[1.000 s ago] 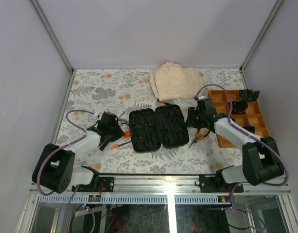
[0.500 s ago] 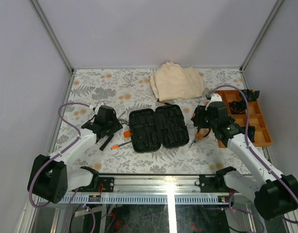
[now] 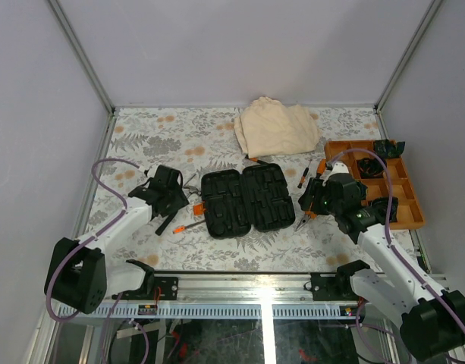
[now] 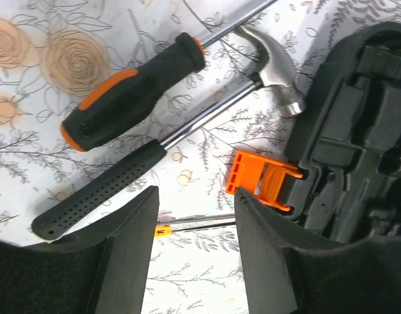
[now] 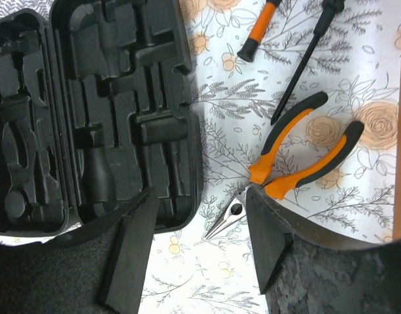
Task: Sort the tools into containers
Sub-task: Pick up the pliers at the center of the board.
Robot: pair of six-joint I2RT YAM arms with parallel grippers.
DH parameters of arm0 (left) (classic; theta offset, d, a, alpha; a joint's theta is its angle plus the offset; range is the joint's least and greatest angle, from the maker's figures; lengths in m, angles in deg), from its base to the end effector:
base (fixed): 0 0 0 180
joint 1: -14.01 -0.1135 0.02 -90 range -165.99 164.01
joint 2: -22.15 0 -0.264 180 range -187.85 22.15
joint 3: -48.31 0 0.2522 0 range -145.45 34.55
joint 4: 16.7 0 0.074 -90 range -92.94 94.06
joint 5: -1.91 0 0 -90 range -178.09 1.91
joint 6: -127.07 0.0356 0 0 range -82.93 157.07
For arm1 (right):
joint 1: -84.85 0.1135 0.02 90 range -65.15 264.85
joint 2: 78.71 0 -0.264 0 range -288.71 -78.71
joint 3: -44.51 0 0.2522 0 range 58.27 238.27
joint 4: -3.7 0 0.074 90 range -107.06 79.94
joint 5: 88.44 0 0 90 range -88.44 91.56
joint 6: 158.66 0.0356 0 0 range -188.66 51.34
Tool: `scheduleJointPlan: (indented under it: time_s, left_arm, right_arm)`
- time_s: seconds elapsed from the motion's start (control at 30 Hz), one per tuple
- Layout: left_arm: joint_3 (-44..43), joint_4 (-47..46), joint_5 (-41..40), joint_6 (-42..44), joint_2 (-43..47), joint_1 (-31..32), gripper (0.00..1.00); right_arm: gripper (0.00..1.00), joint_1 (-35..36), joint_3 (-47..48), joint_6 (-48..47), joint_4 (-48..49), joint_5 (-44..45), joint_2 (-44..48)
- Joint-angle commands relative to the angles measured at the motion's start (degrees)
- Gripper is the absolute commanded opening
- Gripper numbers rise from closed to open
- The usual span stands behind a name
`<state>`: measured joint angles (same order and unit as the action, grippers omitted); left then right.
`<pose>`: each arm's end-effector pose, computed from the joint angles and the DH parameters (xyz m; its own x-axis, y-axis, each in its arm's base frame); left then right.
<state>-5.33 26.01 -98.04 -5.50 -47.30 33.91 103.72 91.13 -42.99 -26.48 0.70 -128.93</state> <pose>0.2155 -0.0715 0.1990 -0.7600 -0.4335 -0.4843 -0.3581 0.9011 -0.2447 0.1833 0.0632 0.2396 -0.6194 0.2460 -0.7455 -0.0742 0.9270 0.3676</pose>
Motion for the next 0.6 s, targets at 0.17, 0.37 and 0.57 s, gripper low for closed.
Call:
scheduleJointPlan:
  time_s: [0.17,0.37,0.57]
  left_arm:
    - [-3.98,3.31,-10.37,0.38,-2.56,0.31,0.52]
    - [-3.48,0.89,-8.53,2.39,-4.95,0.32,0.53]
    - [-3.25,0.56,-7.81,2.16,-5.24,0.66,0.53]
  right_arm:
    - [0.66,0.29,-0.72,2.98,0.39,0.65,-0.36]
    - [0.66,0.36,0.91,2.31,-3.72,0.13,1.30]
    - [0.67,0.29,0.73,4.16,-4.28,0.67,2.01]
